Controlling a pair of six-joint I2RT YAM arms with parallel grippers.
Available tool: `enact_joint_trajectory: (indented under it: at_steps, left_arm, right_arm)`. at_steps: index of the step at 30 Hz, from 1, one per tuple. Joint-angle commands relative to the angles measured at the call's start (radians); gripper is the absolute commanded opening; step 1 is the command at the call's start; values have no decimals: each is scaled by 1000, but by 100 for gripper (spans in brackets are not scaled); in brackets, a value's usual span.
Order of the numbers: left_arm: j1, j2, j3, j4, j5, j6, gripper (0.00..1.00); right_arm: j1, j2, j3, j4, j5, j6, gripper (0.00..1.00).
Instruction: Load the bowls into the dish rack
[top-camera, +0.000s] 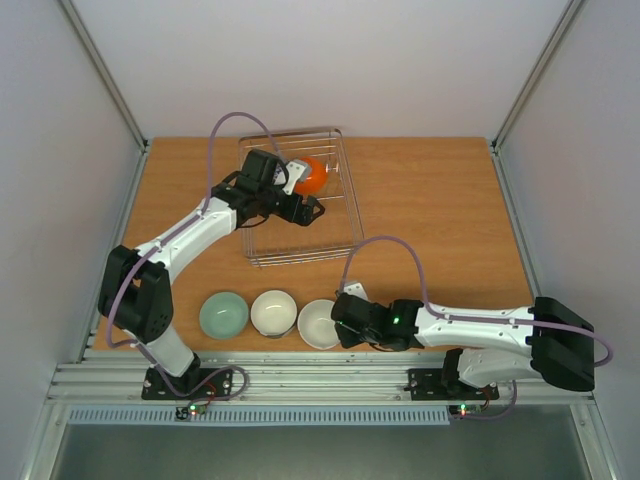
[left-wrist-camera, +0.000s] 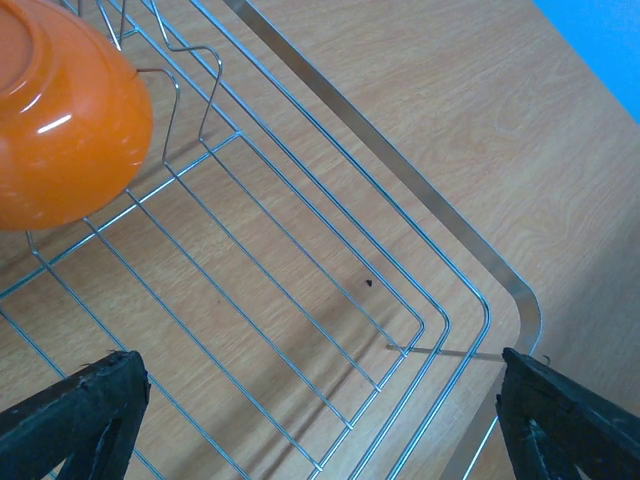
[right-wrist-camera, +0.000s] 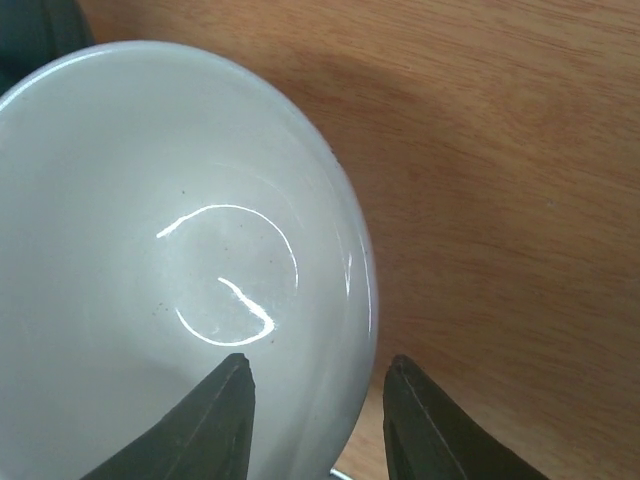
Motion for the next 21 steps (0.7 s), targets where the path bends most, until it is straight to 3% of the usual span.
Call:
enact_joint_trajectory:
  at_steps: [1, 8, 12, 21]
  left_arm:
    - [5, -21, -14, 62, 29, -15, 95]
    - [5, -34, -30, 77, 54, -13, 95]
    - [5, -38, -36, 76, 66, -12, 95]
    - [5, -44, -35, 70, 154, -3, 86]
  right_arm:
    - [12, 34, -4, 31, 21, 19, 35]
    - [14, 66, 5, 28, 40, 20, 24]
    - [15, 51, 12, -11, 83, 33, 3]
    - [17, -44, 34, -114, 208, 16, 1]
